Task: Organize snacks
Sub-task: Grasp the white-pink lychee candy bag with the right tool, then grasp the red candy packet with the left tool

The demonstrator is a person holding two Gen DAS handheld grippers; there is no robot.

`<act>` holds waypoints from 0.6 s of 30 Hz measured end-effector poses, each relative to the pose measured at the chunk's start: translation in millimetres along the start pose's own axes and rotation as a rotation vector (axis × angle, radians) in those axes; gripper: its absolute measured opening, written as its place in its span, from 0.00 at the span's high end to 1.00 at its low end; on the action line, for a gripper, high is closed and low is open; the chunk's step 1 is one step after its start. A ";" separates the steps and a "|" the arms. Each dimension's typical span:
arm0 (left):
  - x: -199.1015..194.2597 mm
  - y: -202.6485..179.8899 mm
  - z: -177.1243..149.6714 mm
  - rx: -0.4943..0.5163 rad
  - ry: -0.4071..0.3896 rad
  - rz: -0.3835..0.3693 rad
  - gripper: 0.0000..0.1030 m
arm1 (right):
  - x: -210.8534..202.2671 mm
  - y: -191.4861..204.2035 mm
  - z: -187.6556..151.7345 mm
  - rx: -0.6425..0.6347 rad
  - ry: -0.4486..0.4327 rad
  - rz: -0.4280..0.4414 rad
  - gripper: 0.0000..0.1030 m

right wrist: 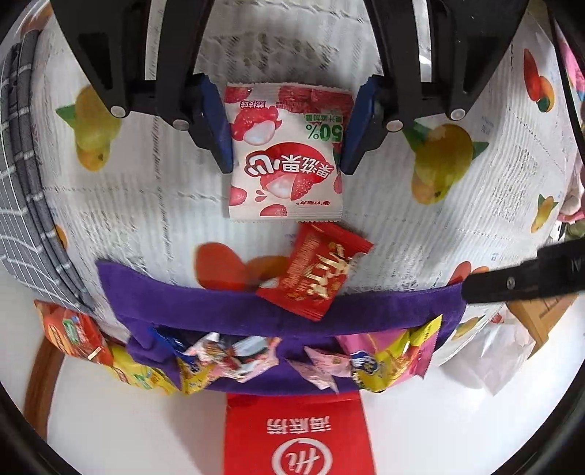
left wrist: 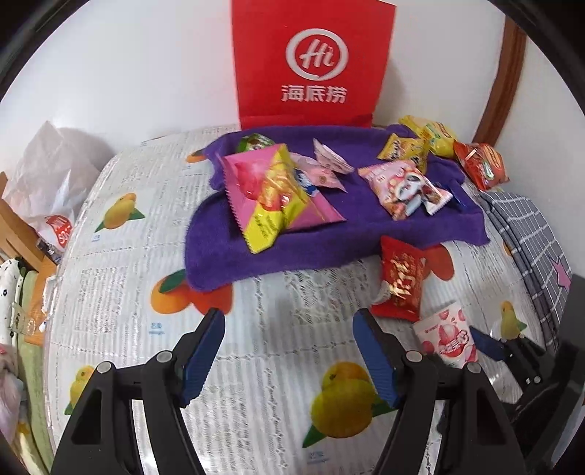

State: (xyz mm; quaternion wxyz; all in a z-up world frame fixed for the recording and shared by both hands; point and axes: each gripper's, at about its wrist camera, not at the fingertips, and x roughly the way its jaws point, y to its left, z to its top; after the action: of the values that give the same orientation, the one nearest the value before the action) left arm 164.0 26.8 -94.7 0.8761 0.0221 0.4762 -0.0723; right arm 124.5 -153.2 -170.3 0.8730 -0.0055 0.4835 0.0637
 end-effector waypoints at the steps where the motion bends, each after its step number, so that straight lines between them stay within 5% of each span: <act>1: 0.8 -2.7 -1.0 0.001 0.000 -0.008 0.31 | -3.4 -4.2 -0.9 0.005 -0.007 -0.002 0.44; 18: 54.6 -81.1 10.1 0.072 0.071 -0.111 0.31 | -24.3 -95.0 3.0 0.093 -0.038 -0.073 0.44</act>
State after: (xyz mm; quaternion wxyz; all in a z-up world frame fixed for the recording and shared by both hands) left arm 189.6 -60.2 -132.4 0.8520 0.0296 0.5043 -0.1371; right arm 125.4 -249.8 -153.1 0.8831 0.0185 0.4687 0.0092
